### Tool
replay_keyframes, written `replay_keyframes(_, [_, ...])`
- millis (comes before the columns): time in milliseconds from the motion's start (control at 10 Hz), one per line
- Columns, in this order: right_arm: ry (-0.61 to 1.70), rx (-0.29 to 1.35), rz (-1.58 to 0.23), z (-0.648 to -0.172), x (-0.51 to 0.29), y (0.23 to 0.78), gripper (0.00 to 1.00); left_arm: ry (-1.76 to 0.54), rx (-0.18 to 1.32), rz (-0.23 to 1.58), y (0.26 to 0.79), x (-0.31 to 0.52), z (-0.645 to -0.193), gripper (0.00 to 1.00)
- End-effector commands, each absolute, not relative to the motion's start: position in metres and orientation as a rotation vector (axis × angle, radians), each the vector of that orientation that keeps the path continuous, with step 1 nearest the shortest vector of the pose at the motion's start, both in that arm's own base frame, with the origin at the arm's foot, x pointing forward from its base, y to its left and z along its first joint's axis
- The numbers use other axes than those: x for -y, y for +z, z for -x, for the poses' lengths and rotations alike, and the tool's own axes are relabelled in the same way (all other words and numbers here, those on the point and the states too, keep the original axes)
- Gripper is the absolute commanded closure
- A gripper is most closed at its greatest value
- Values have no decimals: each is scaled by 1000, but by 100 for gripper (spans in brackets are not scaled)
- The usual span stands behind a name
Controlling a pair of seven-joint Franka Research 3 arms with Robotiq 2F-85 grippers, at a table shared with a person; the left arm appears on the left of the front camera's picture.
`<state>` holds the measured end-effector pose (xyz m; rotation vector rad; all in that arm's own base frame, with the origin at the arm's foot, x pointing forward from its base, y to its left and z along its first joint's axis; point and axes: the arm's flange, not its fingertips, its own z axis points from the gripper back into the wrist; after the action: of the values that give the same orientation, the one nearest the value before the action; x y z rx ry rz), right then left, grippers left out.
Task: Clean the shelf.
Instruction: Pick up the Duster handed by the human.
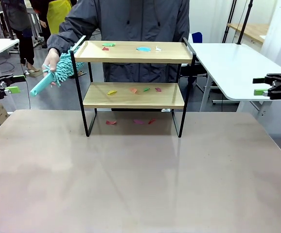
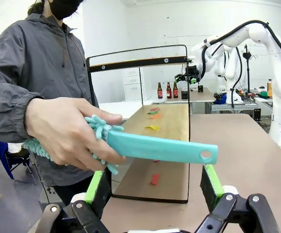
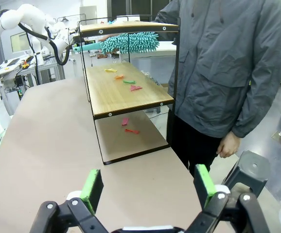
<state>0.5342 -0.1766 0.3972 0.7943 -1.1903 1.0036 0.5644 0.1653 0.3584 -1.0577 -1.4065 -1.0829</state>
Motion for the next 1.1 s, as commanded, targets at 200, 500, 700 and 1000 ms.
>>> replay_keyframes(200, [1008, 1193, -792, -535, 175, 399, 0, -1089, 1409, 1053, 361, -165, -564, 0])
replay_keyframes(500, [1008, 1193, -792, -535, 175, 399, 0, -1089, 1409, 1053, 361, -165, -564, 0])
replay_keyframes(700, [1008, 1193, -792, -535, 175, 399, 0, -1089, 1409, 1053, 361, -165, -564, 0])
replay_keyframes(1000, [1008, 1193, -792, -535, 175, 399, 0, -1089, 1409, 1053, 361, -165, -564, 0])
